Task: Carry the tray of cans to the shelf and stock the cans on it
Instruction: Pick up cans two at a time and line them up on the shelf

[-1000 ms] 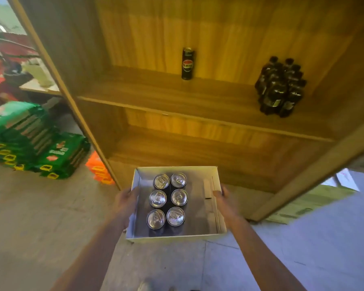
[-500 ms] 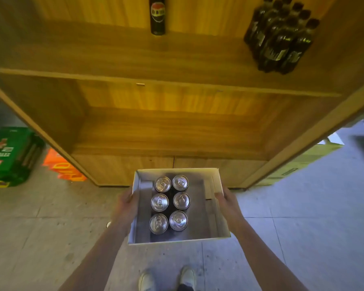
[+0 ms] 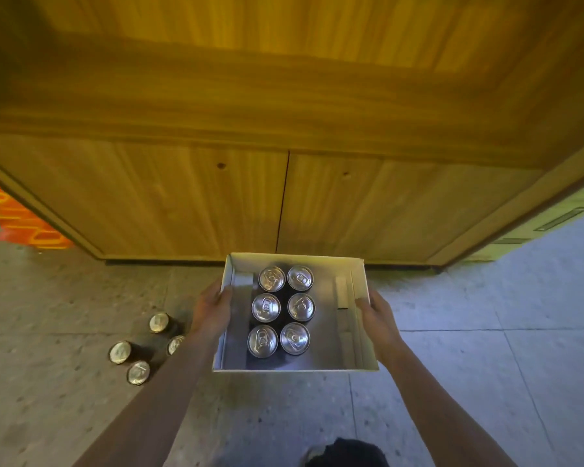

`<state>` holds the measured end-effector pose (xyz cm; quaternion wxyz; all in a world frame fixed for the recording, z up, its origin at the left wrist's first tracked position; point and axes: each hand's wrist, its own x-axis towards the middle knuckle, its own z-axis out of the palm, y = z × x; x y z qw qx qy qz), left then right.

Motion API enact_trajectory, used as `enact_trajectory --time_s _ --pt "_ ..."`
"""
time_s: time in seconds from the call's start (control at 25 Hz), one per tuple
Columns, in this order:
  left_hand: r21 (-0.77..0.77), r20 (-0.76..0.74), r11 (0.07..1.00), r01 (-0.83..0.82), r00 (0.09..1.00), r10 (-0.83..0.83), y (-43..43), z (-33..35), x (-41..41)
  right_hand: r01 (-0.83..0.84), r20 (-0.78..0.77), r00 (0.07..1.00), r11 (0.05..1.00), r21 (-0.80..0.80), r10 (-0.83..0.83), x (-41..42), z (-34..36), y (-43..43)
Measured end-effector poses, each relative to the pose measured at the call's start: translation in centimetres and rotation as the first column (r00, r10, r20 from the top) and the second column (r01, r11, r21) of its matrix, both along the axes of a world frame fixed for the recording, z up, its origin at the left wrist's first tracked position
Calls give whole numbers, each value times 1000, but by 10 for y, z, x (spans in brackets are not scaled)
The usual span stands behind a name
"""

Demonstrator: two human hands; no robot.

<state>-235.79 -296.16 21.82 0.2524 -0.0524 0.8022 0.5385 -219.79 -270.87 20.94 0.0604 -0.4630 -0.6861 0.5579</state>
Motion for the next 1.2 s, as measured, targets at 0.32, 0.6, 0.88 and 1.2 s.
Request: enact_trajectory --time_s 0.32,0.6,0.88,1.2 --pt "42 38 998 -46 998 45 15 -201 -19 22 -4 1000 1000 -8 -22 -22 -206 17" --pt "40 47 996 -85 995 83 25 -253 -37 -11 -2 1000 1000 -8 11 -47 -263 28" --pt "60 29 994 -95 995 93 22 -275 -46 -8 6 1000 999 44 8 -52 -284 25" --pt "-44 -120 997 63 990 -67 16 -273 -38 -24 26 999 997 71 23 -50 -281 24"
